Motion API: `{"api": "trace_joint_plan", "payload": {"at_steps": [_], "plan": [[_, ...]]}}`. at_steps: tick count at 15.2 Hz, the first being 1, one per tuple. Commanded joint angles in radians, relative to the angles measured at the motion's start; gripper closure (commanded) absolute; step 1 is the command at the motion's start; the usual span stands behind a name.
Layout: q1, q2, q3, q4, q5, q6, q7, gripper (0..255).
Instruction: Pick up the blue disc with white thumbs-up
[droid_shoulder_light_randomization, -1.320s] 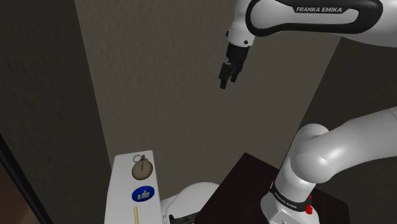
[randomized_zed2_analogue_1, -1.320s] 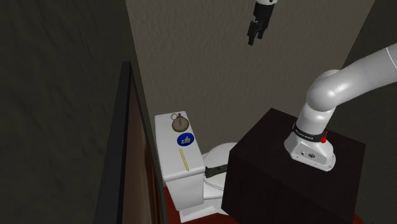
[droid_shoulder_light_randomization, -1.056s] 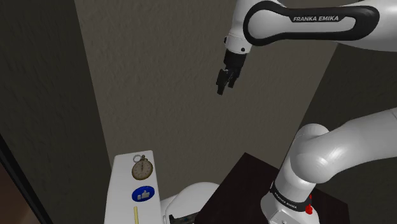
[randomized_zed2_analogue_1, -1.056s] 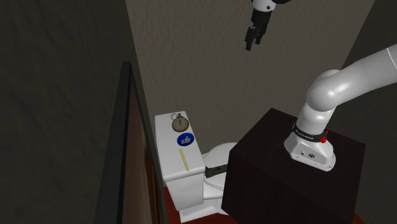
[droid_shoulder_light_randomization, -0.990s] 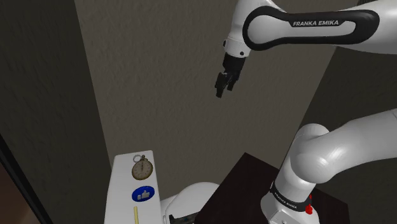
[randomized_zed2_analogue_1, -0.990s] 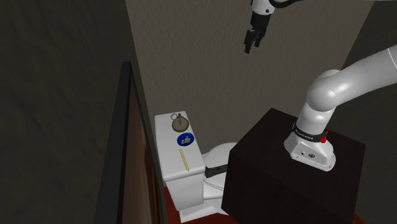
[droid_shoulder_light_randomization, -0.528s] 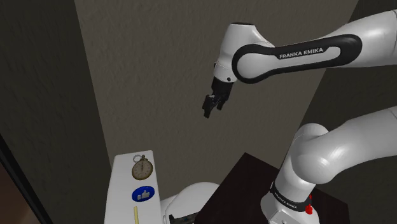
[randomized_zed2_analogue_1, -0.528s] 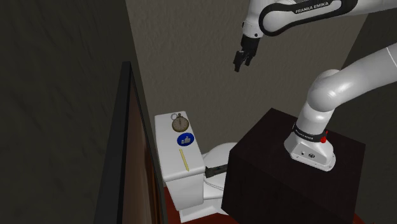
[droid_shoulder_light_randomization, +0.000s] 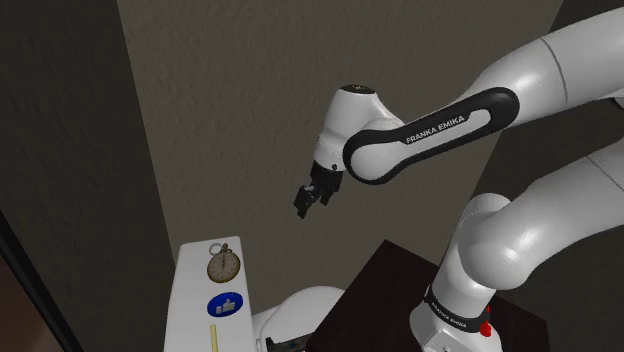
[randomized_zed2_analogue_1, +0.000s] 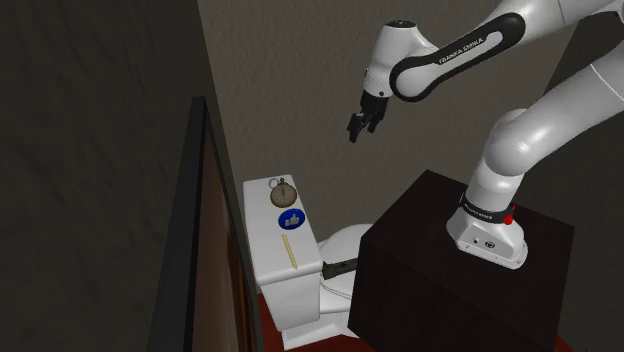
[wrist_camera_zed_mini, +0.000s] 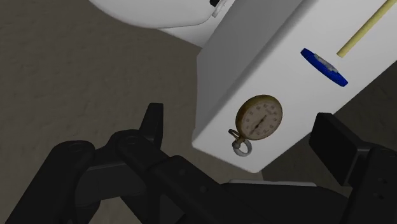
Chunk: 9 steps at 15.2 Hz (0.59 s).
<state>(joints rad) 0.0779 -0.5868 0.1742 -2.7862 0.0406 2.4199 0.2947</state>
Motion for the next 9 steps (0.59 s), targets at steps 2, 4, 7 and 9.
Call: {"api": "trace_joint_plan", "payload": {"at_steps": [2,4,7,9], "plan": [[0.008,0.089,0.048,-0.021,0.015,0.134,0.067,0],[0.003,0.169,0.086,-0.025,0.013,0.229,0.117,0],[-0.03,0.301,0.157,-0.014,-0.023,0.369,0.213,0],[-0.081,0.395,0.222,0.004,-0.094,0.456,0.309,0]]}}
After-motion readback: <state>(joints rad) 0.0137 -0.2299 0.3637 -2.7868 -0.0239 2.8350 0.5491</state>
